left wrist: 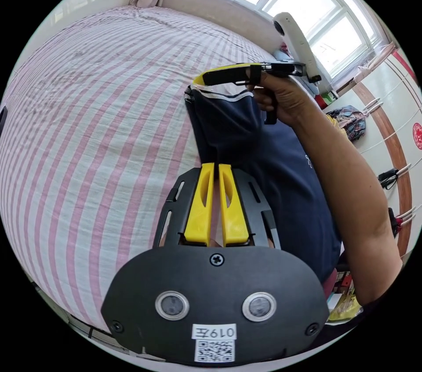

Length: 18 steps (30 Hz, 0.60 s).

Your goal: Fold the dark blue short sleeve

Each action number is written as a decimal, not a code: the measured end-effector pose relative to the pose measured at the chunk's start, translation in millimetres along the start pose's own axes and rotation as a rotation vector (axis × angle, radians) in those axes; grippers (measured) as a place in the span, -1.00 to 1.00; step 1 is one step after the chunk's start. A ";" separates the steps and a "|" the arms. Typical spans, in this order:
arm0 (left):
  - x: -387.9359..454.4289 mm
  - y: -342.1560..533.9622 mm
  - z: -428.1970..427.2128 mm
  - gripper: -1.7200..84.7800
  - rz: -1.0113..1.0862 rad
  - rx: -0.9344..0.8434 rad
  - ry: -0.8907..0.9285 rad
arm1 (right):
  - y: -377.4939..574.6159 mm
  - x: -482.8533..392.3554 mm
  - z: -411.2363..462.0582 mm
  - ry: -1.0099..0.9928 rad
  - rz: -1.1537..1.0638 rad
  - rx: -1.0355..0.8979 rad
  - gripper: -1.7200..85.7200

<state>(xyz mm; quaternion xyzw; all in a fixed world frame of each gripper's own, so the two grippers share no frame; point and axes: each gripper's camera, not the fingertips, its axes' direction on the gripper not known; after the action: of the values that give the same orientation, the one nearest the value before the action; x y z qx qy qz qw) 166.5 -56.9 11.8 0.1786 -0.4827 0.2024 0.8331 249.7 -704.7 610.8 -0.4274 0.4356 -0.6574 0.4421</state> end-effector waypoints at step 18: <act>37.4 37.8 -24.9 -0.91 -0.022 0.028 0.000 | -22.4 36.2 50.4 0.029 -0.141 -0.143 -0.94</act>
<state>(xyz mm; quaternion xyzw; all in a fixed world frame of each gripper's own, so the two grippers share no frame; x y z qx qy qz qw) 182.3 -6.2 36.7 0.1956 -0.4779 0.1998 0.8327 283.9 -744.0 651.4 -0.4780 0.4565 -0.6603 0.3566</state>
